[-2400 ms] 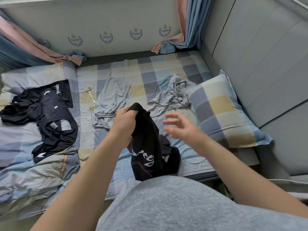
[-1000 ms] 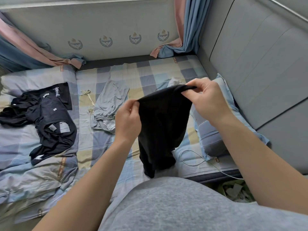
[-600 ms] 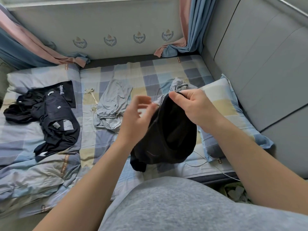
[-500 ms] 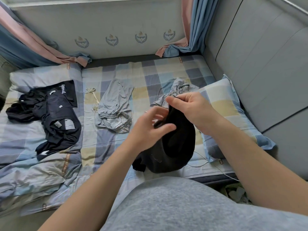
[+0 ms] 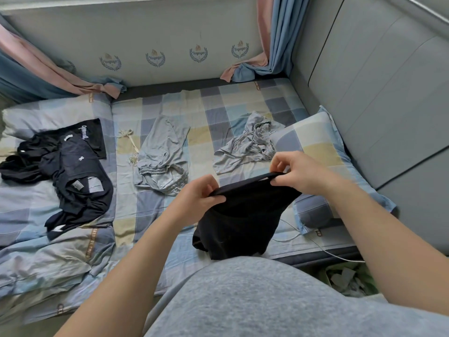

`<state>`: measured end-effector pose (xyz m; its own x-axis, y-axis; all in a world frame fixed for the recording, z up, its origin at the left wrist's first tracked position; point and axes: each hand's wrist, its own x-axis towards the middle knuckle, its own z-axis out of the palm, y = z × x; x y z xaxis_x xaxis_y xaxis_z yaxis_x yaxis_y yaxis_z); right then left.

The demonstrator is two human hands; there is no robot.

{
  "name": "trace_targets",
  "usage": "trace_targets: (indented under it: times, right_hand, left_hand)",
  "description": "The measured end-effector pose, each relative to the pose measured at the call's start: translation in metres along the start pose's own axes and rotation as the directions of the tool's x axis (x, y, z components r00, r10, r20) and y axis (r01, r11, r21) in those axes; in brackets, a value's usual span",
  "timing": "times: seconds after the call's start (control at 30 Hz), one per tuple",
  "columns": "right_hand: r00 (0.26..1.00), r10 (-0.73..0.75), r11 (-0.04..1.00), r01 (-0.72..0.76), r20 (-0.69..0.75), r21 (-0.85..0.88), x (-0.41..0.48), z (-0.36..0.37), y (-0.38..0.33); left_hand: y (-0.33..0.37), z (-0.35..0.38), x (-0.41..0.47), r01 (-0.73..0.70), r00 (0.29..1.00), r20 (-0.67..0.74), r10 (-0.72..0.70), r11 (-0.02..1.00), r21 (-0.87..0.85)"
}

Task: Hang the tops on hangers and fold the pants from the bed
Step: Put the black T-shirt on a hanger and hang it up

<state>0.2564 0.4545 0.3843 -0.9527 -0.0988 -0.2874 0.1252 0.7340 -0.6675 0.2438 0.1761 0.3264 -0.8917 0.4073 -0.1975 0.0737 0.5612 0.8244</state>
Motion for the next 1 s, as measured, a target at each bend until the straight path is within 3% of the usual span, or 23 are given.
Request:
trace_targets:
  times: [0.17, 0.3, 0.37, 0.43, 0.5, 0.57, 0.73, 0.83, 0.9, 1.0]
  right_hand:
    - [0.989, 0.112, 0.941, -0.135, -0.092, -0.309, 0.016, 0.024, 0.038]
    - [0.952, 0.192, 0.902, -0.267, -0.239, -0.338, 0.013, 0.038, 0.058]
    - [0.947, 0.213, 0.936, -0.268, -0.24, -0.228, 0.012, 0.039, 0.062]
    - [0.953, 0.256, 0.966, -0.256, -0.16, 0.019, 0.014, 0.035, 0.059]
    - [0.963, 0.269, 0.924, -0.249, -0.031, 0.289, 0.012, 0.031, 0.05]
    - [0.971, 0.237, 0.907, -0.23, 0.025, 0.353, 0.011, 0.028, 0.045]
    - [0.966, 0.242, 0.902, -0.188, -0.093, 0.389, 0.01, 0.033, 0.046]
    - [0.954, 0.247, 0.966, -0.229, -0.17, 0.12, 0.008, 0.044, 0.055]
    - [0.925, 0.263, 0.954, -0.292, -0.274, -0.067, 0.003, 0.053, 0.061]
    - [0.88, 0.372, 0.927, -0.37, -0.296, 0.065, -0.009, 0.064, 0.065]
  left_hand:
    - [-0.008, -0.001, 0.001, -0.003, 0.999, -0.045, 0.008, 0.993, 0.116]
    - [-0.017, -0.007, 0.0, 0.041, 0.991, -0.131, -0.012, 0.975, 0.218]
    - [-0.024, -0.008, -0.002, 0.045, 0.992, -0.127, -0.013, 0.965, 0.259]
    - [-0.031, -0.008, -0.003, 0.061, 0.992, -0.122, -0.026, 0.954, 0.294]
    - [-0.039, -0.007, -0.004, 0.082, 0.994, -0.096, -0.053, 0.942, 0.326]
    - [-0.047, -0.008, -0.005, 0.105, 0.993, -0.084, -0.08, 0.935, 0.339]
    - [-0.05, -0.021, 0.0, 0.22, 0.971, -0.134, -0.199, 0.961, 0.166]
    - [-0.045, -0.029, 0.004, 0.223, 0.972, -0.085, -0.221, 0.975, 0.019]
    - [-0.045, -0.031, 0.006, 0.22, 0.973, -0.053, -0.226, 0.97, -0.105]
    - [-0.045, -0.032, 0.013, 0.233, 0.972, 0.02, -0.235, 0.944, -0.234]
